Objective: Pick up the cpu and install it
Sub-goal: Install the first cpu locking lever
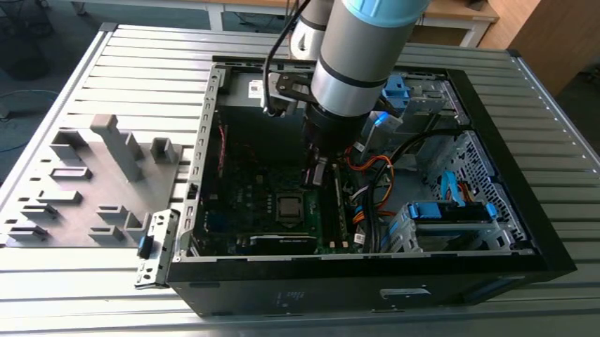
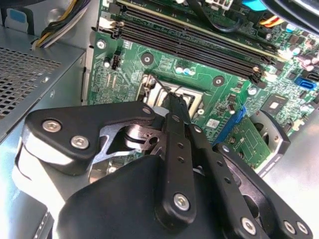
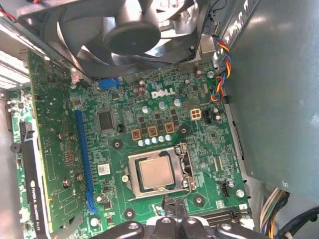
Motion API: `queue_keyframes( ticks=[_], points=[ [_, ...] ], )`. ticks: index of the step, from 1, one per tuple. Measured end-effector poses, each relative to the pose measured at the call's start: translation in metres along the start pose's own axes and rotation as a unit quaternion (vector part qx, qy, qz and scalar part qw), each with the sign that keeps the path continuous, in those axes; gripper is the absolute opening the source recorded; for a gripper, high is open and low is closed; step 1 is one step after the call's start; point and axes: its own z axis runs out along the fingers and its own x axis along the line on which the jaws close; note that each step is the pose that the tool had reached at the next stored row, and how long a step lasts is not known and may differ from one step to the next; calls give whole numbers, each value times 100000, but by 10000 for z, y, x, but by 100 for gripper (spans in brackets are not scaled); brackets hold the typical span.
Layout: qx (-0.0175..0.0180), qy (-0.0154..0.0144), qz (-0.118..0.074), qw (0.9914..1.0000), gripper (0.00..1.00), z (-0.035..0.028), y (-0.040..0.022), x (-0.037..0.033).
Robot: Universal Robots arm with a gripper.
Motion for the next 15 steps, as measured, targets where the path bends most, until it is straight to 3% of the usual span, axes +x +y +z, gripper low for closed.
queue_keyframes(
  ticks=[15],
  points=[
    [27, 101, 20, 100000, 11, 43, -8, 20]
  ],
)
